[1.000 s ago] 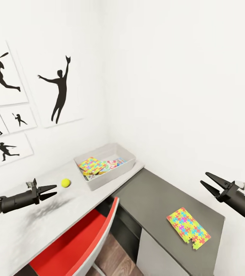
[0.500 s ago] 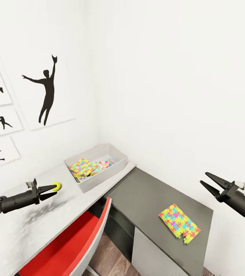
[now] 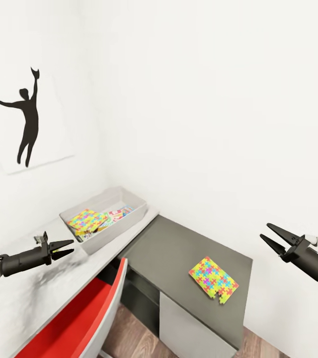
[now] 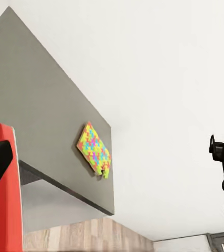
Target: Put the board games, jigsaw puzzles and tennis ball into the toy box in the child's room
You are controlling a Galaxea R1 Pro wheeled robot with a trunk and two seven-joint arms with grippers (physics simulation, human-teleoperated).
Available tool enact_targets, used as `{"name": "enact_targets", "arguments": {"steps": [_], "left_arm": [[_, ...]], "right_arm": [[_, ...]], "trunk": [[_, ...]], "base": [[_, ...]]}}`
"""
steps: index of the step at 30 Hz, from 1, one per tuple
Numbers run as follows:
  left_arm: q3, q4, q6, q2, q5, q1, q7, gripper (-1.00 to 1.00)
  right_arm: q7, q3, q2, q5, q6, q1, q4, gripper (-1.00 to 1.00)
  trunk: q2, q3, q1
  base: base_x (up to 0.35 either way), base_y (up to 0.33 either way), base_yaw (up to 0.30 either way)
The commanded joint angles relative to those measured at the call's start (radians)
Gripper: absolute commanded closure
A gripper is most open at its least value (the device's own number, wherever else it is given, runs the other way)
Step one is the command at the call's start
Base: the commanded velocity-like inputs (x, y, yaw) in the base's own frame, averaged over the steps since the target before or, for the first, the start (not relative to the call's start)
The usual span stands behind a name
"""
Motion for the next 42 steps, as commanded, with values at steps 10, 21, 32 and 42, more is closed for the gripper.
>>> {"name": "enact_targets", "arguments": {"steps": [10,21,32,42], "left_arm": [[-0.006,0.000,0.010,0.001,0.007,-0.001,-0.001,-1.00],[-0.006,0.000,0.010,0.000,0.007,-0.001,-0.002,-1.00],[-0.007,0.000,0.010,0.001,0.007,-0.001,-0.001,-1.00],[-0.007,0.000,0.010,-0.002,0.006,-0.001,-0.001,-1.00]], "right_arm": [[0.004,-0.001,0.000,0.003,0.005,-0.002,0.000,-1.00],[0.004,-0.001,0.000,0.003,0.005,-0.002,0.001,-1.00],[0.004,-0.002,0.000,0.003,0.005,-0.002,0.046,-1.00],[0.003,-0.004,0.000,0.003,0.004,-0.002,0.062,-1.00]], "trunk": [[-0.002,-0.007,0.001],[-0.002,-0.011,0.001],[-0.002,-0.016,0.001],[-0.002,-0.021,0.001]], "base": [[-0.038,0.000,-0.265],[-0.051,0.000,-0.265],[-0.005,0.000,-0.265],[0.000,0.000,-0.265]]}}
